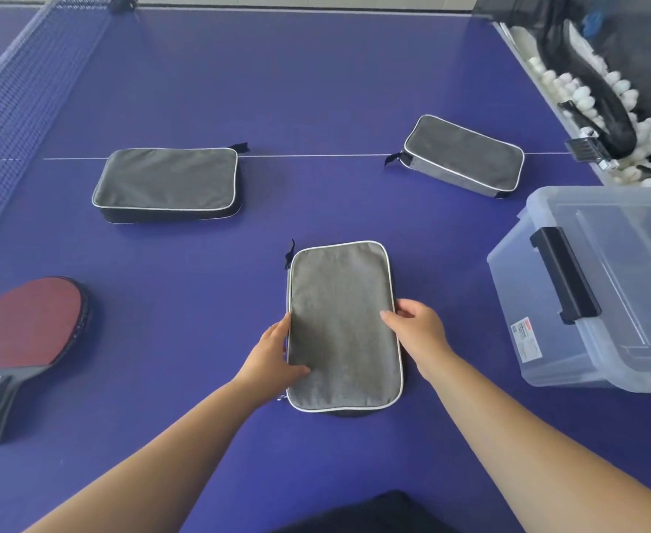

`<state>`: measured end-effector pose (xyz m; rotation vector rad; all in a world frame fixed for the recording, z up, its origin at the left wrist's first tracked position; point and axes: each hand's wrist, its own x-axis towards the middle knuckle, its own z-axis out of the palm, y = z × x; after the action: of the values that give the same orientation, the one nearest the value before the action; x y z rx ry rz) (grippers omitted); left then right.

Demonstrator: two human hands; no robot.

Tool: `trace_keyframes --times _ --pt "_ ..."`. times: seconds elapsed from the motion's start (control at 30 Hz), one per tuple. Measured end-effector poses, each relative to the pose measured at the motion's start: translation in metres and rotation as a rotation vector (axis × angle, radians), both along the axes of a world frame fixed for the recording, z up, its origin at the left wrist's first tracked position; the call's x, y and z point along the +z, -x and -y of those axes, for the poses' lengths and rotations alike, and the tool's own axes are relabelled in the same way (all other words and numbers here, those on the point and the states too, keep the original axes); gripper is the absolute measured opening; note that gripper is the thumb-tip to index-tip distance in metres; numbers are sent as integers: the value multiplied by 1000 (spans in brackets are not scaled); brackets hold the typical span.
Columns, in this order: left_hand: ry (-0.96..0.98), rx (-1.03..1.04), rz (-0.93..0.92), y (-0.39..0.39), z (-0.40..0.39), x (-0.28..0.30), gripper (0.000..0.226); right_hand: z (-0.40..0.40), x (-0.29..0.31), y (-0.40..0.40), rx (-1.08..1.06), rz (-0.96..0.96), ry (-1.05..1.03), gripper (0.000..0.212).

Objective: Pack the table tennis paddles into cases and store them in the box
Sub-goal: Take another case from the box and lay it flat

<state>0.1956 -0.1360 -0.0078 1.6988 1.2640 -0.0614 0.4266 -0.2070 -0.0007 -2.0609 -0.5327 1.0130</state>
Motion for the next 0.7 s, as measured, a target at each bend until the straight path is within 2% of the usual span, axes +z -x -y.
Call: trace_keyframes --times 0.1,0.2,0.3,0.37,0.4,0.47,0.57,0.63,0.7 --pt "-120 42 15 -7 2 16 83 -7 23 8 -12 -10 -123 23" --pt "-107 110 211 -19 12 45 80 -15 50 27 30 2 -263 7" --pt "-128 145 325 -27 27 71 88 -20 72 49 210 -89 -366 17" --pt "-177 263 341 -24 32 79 83 -22 78 60 317 -162 -377 21" --pt "-181 355 356 -18 33 82 80 -22 75 62 356 -143 -365 23" --pt "-193 516 385 1 32 83 75 -20 61 61 373 32 -290 28" --pt "-251 667 383 42 26 85 64 -9 25 43 269 300 -10 44" --pt "-270 706 336 70 18 80 54 5 6 34 237 339 138 52" --pt "-270 730 237 97 8 66 50 15 -9 32 253 354 188 53"
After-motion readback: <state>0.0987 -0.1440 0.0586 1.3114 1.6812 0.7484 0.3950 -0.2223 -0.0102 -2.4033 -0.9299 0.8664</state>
